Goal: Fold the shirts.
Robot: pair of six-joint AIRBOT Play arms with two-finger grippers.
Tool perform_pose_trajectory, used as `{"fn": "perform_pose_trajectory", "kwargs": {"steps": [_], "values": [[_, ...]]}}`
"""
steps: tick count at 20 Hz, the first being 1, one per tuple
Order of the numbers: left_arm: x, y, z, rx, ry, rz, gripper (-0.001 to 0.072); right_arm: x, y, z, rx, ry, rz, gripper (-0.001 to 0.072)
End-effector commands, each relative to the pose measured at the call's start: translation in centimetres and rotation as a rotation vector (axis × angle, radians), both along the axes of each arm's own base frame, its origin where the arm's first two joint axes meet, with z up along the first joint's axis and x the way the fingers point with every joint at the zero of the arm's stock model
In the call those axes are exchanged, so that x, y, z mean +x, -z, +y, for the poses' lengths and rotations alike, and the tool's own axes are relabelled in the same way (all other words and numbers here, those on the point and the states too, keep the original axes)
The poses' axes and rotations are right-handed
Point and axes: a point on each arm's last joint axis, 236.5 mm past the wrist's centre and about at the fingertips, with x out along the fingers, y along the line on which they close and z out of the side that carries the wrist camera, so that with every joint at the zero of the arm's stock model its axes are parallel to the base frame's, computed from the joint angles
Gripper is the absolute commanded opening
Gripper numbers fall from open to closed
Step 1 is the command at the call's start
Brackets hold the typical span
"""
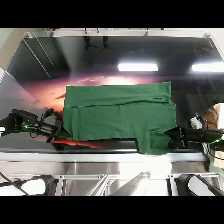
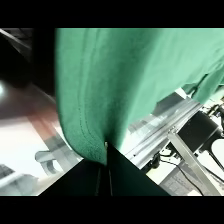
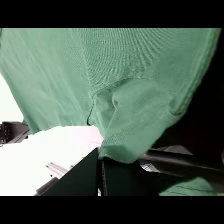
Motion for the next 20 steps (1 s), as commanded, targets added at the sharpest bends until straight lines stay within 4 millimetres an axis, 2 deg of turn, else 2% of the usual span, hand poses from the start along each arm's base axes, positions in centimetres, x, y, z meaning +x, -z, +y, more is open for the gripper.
{"fn": "perform_pose_trajectory", "kwargs": {"steps": [1,3,5,8,10,13,17,20], "values": [[0.3,-1.5,0.3,-0.034,-0.019,-0.018,0.0019,-0.3,-0.5,0.4,0.023,-0.014,0.001,0.0024],[1.4,-3.8,0.4,-0.106,-0.076,-0.051,0.0019,0.2,-1.9,1.1,0.077,-0.009,-0.035,0.0024],[3.2,-6.5,0.9,-0.157,-0.119,-0.101,0.0019,2.8,-4.3,0.8,0.119,0.055,-0.119,0.0023],[5.9,-7.6,2.2,-0.101,-0.103,-0.13,0.0019,7.0,-6.5,-1.6,0.086,0.11,-0.197,0.0023],[8.4,-8.0,2.5,-0.089,-0.077,-0.151,0.0019,9.6,-7.3,-3.2,0.075,0.135,-0.227,0.0023],[12.0,-7.3,2.8,-0.075,-0.064,-0.133,0.0019,13.3,-5.8,-4.9,0.039,0.17,-0.224,0.0024],[16.6,-4.8,3.8,-0.068,-0.074,-0.099,0.0019,18.3,-3.1,-5.7,0.038,0.201,-0.258,0.0024],[18.7,-2.7,4.4,-0.075,-0.074,-0.07,0.0018,20.4,-0.5,-5.8,0.059,0.19,-0.223,0.0024]]}}
